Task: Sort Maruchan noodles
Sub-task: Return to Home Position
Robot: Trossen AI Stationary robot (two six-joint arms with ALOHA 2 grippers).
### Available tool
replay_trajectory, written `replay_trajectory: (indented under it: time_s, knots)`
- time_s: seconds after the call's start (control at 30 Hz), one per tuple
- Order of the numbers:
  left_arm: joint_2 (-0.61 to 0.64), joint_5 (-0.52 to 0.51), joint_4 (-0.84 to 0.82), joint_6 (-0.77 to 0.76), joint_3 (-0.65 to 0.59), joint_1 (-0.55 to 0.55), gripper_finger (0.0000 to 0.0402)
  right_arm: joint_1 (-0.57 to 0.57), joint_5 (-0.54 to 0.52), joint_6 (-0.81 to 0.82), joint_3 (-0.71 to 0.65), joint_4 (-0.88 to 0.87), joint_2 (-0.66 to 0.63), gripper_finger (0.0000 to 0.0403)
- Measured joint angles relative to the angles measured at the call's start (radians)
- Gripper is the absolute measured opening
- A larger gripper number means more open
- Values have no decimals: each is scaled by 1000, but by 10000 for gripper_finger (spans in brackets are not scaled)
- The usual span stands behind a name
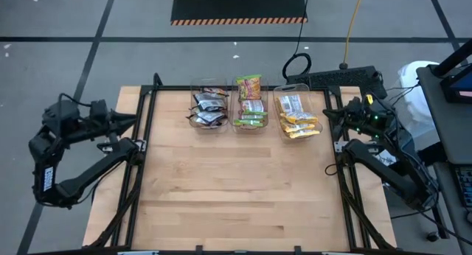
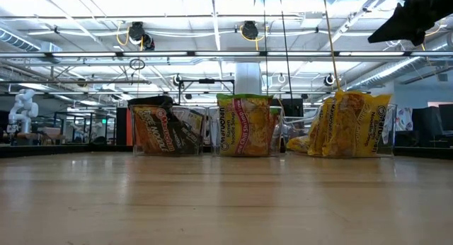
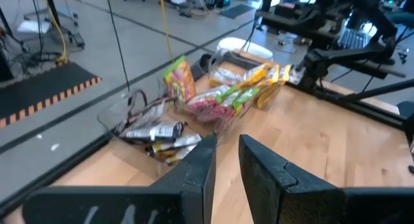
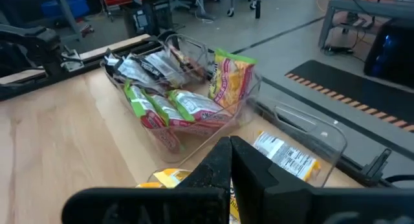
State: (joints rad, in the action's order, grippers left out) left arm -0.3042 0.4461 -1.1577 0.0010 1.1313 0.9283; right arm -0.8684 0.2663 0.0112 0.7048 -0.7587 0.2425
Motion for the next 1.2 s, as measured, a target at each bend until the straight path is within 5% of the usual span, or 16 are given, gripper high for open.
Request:
replay_trajectory:
  time_s: [0.77, 1.2]
  knots:
    - [0, 61, 115, 11, -110, 1, 74, 0, 1, 9, -1, 5, -97, 0]
    - [0, 92, 115, -4, -110, 1, 74, 0, 57, 182, -442, 650, -235, 0]
